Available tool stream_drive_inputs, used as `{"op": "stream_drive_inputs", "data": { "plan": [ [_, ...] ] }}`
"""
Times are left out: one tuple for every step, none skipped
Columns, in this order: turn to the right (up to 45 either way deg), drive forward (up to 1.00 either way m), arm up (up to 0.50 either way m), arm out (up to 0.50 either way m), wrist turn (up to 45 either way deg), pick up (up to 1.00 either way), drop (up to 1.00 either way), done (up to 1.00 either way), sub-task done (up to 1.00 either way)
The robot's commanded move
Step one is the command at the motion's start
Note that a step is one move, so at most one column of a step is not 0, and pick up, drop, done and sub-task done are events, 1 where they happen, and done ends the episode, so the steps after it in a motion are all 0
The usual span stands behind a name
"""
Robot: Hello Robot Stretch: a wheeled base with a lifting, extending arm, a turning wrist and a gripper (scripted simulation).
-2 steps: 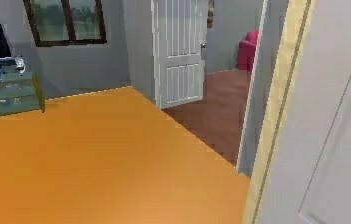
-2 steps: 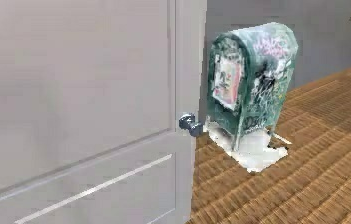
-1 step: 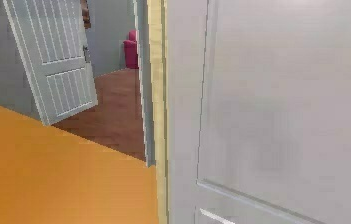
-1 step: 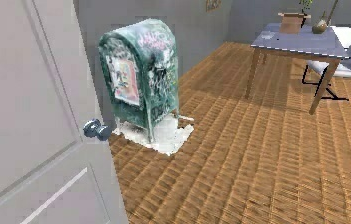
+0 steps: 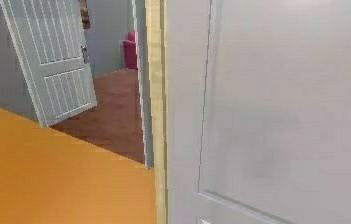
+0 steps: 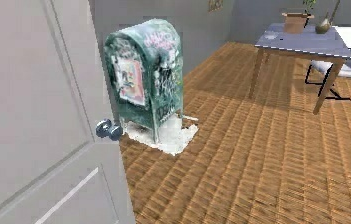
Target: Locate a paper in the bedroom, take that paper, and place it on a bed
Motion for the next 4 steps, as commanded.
{"op": "stream_drive_inputs", "data": {
  "plan": [
    [-45.0, 0.00, 0.00, 0.00, 0.0, 0.00, 0.00, 0.00, 0.00],
    [-24.0, 0.00, 0.00, 0.00, 0.0, 0.00, 0.00, 0.00, 0.00],
    [0.0, 0.75, 0.00, 0.00, 0.0, 0.00, 0.00, 0.00, 0.00],
    [-45.0, 0.00, 0.00, 0.00, 0.0, 0.00, 0.00, 0.00, 0.00]
  ]
}}
